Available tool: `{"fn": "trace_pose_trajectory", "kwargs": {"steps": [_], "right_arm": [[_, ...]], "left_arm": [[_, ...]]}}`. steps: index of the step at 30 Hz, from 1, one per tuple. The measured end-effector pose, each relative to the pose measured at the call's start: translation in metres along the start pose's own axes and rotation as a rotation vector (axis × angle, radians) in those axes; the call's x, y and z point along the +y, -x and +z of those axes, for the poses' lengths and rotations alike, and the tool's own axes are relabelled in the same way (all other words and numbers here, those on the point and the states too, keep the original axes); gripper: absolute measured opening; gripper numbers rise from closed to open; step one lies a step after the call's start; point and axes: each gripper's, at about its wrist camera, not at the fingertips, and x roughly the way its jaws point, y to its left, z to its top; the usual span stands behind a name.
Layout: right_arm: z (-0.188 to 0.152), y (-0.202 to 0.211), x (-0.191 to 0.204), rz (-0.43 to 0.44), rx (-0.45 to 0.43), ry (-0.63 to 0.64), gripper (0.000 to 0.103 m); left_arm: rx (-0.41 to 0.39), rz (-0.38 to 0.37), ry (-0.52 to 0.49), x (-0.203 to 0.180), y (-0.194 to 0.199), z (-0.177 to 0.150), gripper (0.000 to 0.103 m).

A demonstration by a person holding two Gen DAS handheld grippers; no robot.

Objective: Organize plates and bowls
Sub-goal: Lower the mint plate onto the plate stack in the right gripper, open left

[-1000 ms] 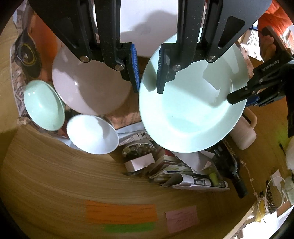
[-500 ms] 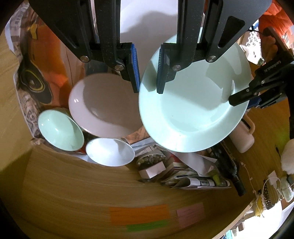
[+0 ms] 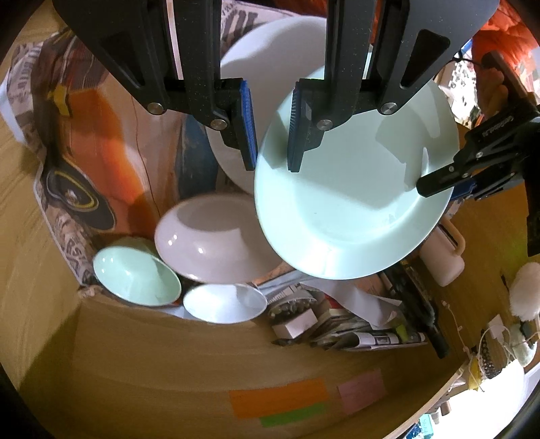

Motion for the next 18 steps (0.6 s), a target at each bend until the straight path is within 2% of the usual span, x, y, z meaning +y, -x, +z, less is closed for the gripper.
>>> {"fn": "trace_pose_trajectory", "kwargs": {"steps": [18], "right_arm": [[-0.037,-0.008,-0.019,0.024,0.065,-0.049,0.017]], "left_arm": [[0.086,-0.004,0.002,-0.019,-0.017,-0.032,0.032]]}}
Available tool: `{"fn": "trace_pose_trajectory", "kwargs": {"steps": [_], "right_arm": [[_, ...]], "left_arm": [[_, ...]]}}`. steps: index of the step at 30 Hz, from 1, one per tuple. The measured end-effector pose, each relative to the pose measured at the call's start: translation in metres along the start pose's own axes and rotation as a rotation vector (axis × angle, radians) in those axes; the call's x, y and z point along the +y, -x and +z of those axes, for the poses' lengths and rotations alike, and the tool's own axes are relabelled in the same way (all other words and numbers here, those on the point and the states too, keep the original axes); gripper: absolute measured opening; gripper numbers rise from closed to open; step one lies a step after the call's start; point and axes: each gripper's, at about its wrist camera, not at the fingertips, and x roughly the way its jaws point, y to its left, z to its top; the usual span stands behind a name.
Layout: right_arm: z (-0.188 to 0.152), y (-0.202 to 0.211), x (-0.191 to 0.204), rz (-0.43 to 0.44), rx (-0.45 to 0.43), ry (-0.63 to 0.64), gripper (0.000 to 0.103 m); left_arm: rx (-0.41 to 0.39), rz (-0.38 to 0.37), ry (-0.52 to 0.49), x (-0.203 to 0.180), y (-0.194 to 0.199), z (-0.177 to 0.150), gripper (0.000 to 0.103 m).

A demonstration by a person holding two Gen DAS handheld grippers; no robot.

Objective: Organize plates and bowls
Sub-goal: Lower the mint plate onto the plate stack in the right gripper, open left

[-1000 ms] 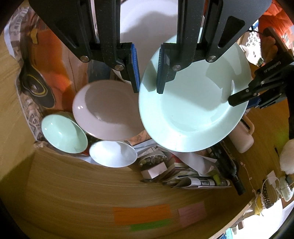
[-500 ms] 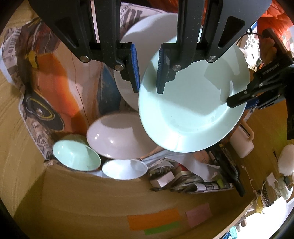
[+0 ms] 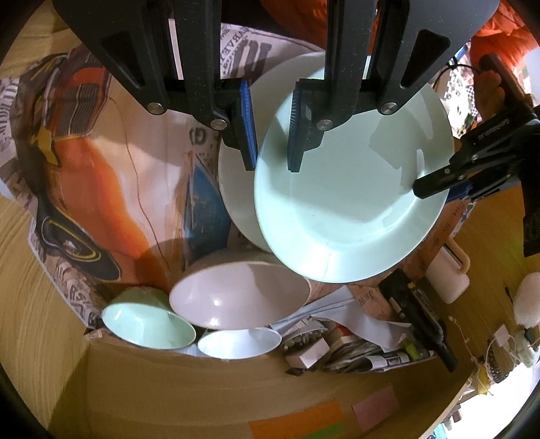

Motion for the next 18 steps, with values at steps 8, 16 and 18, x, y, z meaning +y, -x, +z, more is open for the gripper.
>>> {"fn": "trace_pose_trajectory", "kwargs": {"steps": [8,16,18], "right_arm": [[-0.007,-0.005,-0.005,0.002,0.024,-0.016,0.017],[-0.01,-0.01,-0.007,0.005,0.046,-0.023,0.017],[-0.01,-0.01,-0.007,0.002,0.042,-0.022,0.017]], "left_arm": [[0.041,-0.007,0.003,-0.002,-0.014,-0.006,0.032],[0.055,0.005,-0.01,-0.003,-0.023,-0.009,0.033],[0.053,0.01,-0.015,-0.004,-0.024,-0.008,0.033]]}}
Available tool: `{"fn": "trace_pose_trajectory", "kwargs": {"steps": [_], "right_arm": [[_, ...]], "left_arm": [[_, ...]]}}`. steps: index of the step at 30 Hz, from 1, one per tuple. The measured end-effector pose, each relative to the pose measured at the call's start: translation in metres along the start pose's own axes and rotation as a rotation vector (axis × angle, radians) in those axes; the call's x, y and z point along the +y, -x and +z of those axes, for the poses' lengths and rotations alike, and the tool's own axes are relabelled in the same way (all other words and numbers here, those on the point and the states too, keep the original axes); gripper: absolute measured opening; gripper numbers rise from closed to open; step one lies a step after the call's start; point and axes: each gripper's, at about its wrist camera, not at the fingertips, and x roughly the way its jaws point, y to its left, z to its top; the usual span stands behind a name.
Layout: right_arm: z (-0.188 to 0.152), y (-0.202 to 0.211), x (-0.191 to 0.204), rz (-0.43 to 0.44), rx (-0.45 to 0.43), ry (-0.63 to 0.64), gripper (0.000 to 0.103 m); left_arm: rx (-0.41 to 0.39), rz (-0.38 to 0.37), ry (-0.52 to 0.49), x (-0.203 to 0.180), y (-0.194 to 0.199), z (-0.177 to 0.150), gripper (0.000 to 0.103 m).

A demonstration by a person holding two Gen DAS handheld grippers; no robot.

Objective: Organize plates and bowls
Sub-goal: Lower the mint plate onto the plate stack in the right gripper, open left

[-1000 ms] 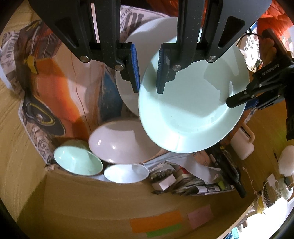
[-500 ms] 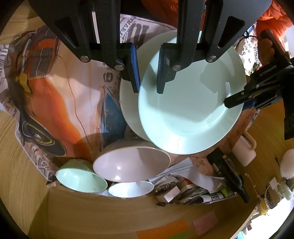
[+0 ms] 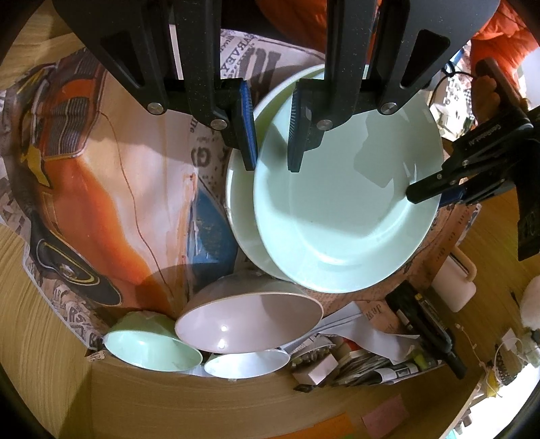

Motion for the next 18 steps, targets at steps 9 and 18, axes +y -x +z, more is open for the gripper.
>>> {"fn": "trace_pose_trajectory", "kwargs": {"steps": [9,18], "right_arm": [[0.0,0.001,-0.003,0.013,-0.003,-0.004,0.017],[-0.002,0.004,-0.003,0.022,-0.009,-0.005,0.017]], "left_arm": [[-0.002,0.076,-0.054,-0.008,-0.007,0.002,0.038],[0.006,0.154,-0.13,-0.016,-0.015,-0.001,0.037]]}}
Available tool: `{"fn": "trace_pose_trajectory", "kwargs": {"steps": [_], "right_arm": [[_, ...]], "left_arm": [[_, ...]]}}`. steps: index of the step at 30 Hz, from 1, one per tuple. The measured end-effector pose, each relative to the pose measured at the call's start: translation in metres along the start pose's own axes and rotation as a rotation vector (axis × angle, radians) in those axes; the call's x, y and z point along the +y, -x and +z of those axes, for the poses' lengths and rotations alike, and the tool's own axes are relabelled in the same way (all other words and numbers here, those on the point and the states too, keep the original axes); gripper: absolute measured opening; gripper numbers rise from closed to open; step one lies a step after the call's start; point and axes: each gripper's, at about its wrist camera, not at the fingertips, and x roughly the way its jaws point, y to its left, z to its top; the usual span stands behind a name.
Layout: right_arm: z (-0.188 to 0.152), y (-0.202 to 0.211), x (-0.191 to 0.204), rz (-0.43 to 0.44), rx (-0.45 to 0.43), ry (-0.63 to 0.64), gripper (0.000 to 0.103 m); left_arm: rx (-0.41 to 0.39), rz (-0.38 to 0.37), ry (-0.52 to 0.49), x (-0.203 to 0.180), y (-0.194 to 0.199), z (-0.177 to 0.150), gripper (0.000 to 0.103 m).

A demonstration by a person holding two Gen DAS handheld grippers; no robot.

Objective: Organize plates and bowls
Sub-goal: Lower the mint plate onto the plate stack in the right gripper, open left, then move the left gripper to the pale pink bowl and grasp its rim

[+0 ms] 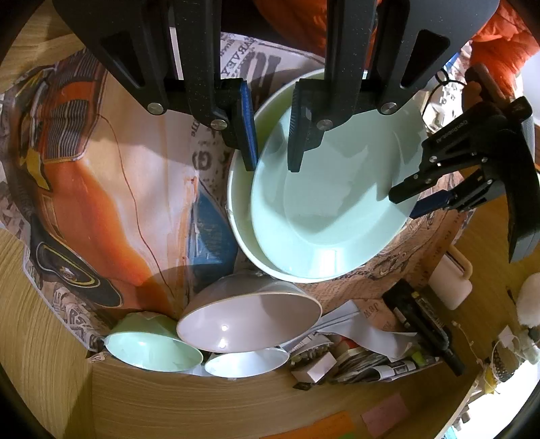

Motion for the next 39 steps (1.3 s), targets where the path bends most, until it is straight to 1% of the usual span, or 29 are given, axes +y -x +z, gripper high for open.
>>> {"fn": "trace_pose_trajectory", "kwargs": {"steps": [3,5,11,13,14,16,17,18,19,20,21,24,26,28,31,34,35,39], "right_arm": [[0.0,0.001,-0.002,0.006,-0.007,-0.013,0.017],[0.0,0.003,-0.003,-0.006,-0.018,-0.011,0.017],[0.007,0.026,0.001,-0.072,-0.123,0.023,0.017],[0.011,0.029,0.001,-0.088,-0.145,0.026,0.023],[0.013,0.031,0.002,-0.102,-0.158,0.031,0.026],[0.018,0.033,0.003,-0.131,-0.19,0.042,0.038],[0.02,0.034,0.003,-0.144,-0.207,0.044,0.041],[0.024,0.035,0.002,-0.154,-0.225,0.044,0.046],[0.027,0.036,0.002,-0.157,-0.234,0.043,0.051],[0.03,0.036,0.001,-0.164,-0.249,0.04,0.053],[0.034,0.037,0.0,-0.173,-0.268,0.036,0.056],[0.045,0.037,-0.004,-0.186,-0.302,0.029,0.058],[0.051,0.037,-0.007,-0.19,-0.313,0.023,0.064],[0.058,0.034,-0.009,-0.199,-0.33,0.013,0.074],[0.069,0.028,-0.014,-0.21,-0.338,0.0,0.077],[0.081,0.018,-0.021,-0.201,-0.327,-0.019,0.077],[0.084,0.015,-0.024,-0.203,-0.322,-0.024,0.077],[0.094,0.001,-0.033,-0.207,-0.297,-0.04,0.077]], "left_arm": [[0.001,-0.006,0.0,0.001,-0.001,0.001,0.037],[0.005,-0.017,0.005,0.001,-0.001,0.002,0.037],[0.014,-0.095,0.061,0.015,0.0,0.008,0.037],[0.004,-0.101,0.076,0.019,0.003,0.012,0.038],[-0.007,-0.1,0.083,0.022,0.005,0.015,0.04],[-0.03,-0.102,0.09,0.024,0.011,0.021,0.042],[-0.05,-0.104,0.089,0.025,0.015,0.025,0.046],[-0.064,-0.102,0.089,0.026,0.018,0.028,0.051],[-0.085,-0.096,0.088,0.027,0.022,0.032,0.054],[-0.1,-0.093,0.087,0.028,0.025,0.036,0.06],[-0.115,-0.09,0.086,0.029,0.027,0.04,0.063],[-0.152,-0.085,0.081,0.03,0.032,0.055,0.066],[-0.161,-0.088,0.084,0.032,0.031,0.066,0.07],[-0.162,-0.095,0.089,0.033,0.027,0.076,0.072],[-0.145,-0.099,0.092,0.033,0.016,0.091,0.073],[-0.122,-0.118,0.098,0.033,0.002,0.106,0.074],[-0.109,-0.123,0.099,0.033,-0.004,0.112,0.076],[-0.083,-0.117,0.089,0.031,-0.026,0.129,0.077]]}}
